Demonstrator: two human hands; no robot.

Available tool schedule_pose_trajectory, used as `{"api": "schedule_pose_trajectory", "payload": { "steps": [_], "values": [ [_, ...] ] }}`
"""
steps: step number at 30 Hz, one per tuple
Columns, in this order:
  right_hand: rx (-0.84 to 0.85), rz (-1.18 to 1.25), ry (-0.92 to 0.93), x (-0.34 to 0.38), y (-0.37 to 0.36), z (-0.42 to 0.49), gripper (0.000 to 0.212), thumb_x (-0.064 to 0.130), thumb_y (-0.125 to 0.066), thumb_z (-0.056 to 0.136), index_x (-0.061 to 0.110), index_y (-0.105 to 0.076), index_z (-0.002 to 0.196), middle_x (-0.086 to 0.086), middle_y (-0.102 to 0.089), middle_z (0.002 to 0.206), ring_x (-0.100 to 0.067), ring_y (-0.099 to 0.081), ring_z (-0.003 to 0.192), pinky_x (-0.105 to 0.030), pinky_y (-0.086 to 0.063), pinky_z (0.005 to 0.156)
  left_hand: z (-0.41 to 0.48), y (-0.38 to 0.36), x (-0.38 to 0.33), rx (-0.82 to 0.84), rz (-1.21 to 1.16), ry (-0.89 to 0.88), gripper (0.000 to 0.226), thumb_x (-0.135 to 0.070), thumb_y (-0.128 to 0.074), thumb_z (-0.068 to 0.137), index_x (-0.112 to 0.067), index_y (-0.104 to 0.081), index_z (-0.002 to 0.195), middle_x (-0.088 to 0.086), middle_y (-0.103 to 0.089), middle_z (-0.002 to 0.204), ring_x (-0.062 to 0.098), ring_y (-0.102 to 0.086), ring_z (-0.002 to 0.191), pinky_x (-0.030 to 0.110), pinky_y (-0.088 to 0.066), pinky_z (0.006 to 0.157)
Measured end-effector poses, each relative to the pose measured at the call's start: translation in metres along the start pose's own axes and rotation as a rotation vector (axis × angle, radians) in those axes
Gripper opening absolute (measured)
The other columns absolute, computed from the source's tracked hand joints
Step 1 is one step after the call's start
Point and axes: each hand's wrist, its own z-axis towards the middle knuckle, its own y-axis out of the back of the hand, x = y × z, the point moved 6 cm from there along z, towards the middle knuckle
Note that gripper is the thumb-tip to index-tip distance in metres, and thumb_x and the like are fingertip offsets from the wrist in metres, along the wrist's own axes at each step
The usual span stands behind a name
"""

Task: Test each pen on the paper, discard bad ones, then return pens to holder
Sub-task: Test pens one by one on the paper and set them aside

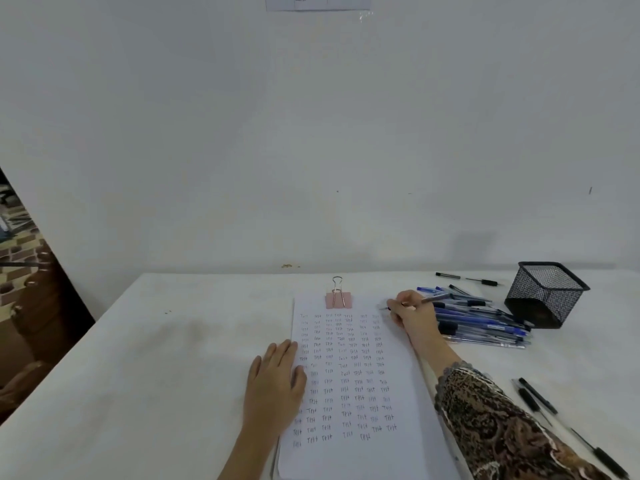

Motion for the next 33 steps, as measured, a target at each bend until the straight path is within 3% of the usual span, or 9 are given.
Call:
{"api": "schedule_pose_trajectory", "payload": {
  "steps": [4, 8, 10, 13, 16, 19, 22, 28, 33],
  "values": [
    [-0.133, -0.145, 0.062, -0.004, 0.006, -0.002, 0.051, -0.018, -0.059, 0.071, 0.019, -0.025, 0.057, 0.002, -0.026, 0.053, -0.011, -0.024, 0.049, -0.024, -0.025, 0.053, 0.0, 0.001, -0.001, 0.001, 0.005, 0.004, 0.068, -0.043, -0.009, 0.079, -0.027, -0.02, 0.145, -0.013, -0.019, 0.152, 0.007, -0.008, 0.142, 0.028, -0.002, 0.115],
    [-0.113, -0.217, 0.102, 0.003, 0.002, -0.008, 0.051, -0.017, -0.055, 0.071, 0.019, -0.021, 0.058, 0.002, -0.019, 0.055, -0.004, -0.017, 0.044, -0.018, -0.02, 0.047, 0.0, 0.001, -0.001, -0.002, 0.012, 0.006, 0.081, -0.052, 0.006, 0.072, -0.028, -0.019, 0.145, -0.014, -0.018, 0.152, 0.006, -0.008, 0.142, 0.027, -0.001, 0.115],
    [-0.09, -0.258, 0.118, 0.005, -0.001, -0.01, 0.052, -0.017, -0.055, 0.071, 0.019, -0.02, 0.057, 0.002, -0.02, 0.054, -0.004, -0.019, 0.041, -0.017, -0.02, 0.046, -0.002, 0.002, -0.001, -0.003, 0.015, 0.01, 0.077, -0.053, 0.004, 0.076, -0.028, -0.019, 0.145, -0.015, -0.017, 0.152, 0.006, -0.007, 0.142, 0.026, -0.001, 0.115],
    [-0.09, -0.274, 0.129, 0.008, -0.003, -0.012, 0.051, -0.018, -0.055, 0.07, 0.019, -0.021, 0.057, 0.001, -0.021, 0.054, -0.004, -0.02, 0.042, -0.019, -0.022, 0.048, -0.001, 0.002, -0.002, 0.013, 0.006, 0.018, 0.052, -0.04, -0.018, 0.095, -0.028, -0.016, 0.145, -0.014, -0.016, 0.153, 0.005, -0.005, 0.142, 0.026, 0.0, 0.115],
    [-0.072, -0.305, 0.149, 0.01, -0.007, -0.014, 0.052, -0.018, -0.055, 0.07, 0.018, -0.022, 0.054, 0.002, -0.024, 0.055, -0.003, -0.024, 0.042, -0.013, -0.024, 0.046, -0.002, 0.003, -0.004, 0.017, -0.006, 0.018, 0.06, -0.043, -0.011, 0.087, -0.028, -0.017, 0.145, -0.014, -0.016, 0.152, 0.006, -0.006, 0.142, 0.027, -0.001, 0.115],
    [-0.082, -0.297, 0.17, 0.011, -0.008, -0.015, 0.052, -0.017, -0.056, 0.07, 0.019, -0.023, 0.052, 0.002, -0.026, 0.057, -0.008, -0.026, 0.052, -0.02, -0.026, 0.059, -0.002, 0.002, -0.002, 0.014, -0.014, 0.02, 0.054, -0.041, -0.015, 0.092, -0.028, -0.017, 0.145, -0.014, -0.017, 0.152, 0.006, -0.006, 0.142, 0.027, -0.001, 0.115],
    [-0.117, -0.303, 0.186, 0.012, -0.005, -0.016, 0.051, -0.016, -0.055, 0.071, 0.018, -0.022, 0.052, 0.001, -0.024, 0.056, -0.005, -0.027, 0.051, -0.019, -0.026, 0.068, -0.002, 0.003, -0.003, 0.006, -0.018, 0.013, 0.052, -0.039, -0.019, 0.095, -0.027, -0.017, 0.145, -0.014, -0.016, 0.153, 0.006, -0.006, 0.142, 0.027, -0.001, 0.115],
    [-0.103, -0.333, 0.177, 0.012, -0.006, -0.014, 0.05, -0.016, -0.056, 0.072, 0.017, -0.023, 0.052, 0.001, -0.026, 0.055, -0.009, -0.025, 0.05, -0.011, -0.028, 0.049, -0.003, 0.005, -0.004, -0.011, -0.053, 0.013, 0.049, -0.032, -0.029, 0.098, -0.027, -0.018, 0.145, -0.013, -0.016, 0.153, 0.006, -0.005, 0.142, 0.027, 0.001, 0.115],
    [-0.134, -0.344, 0.181, 0.011, -0.003, -0.014, 0.049, -0.014, -0.056, 0.072, 0.016, -0.023, 0.053, 0.0, -0.025, 0.056, -0.012, -0.025, 0.054, -0.018, -0.029, 0.059, -0.003, 0.005, -0.003, -0.007, -0.048, 0.008, 0.051, -0.039, -0.02, 0.095, -0.028, -0.018, 0.145, -0.014, -0.016, 0.152, 0.005, -0.006, 0.142, 0.026, 0.002, 0.114]
  ]
}}
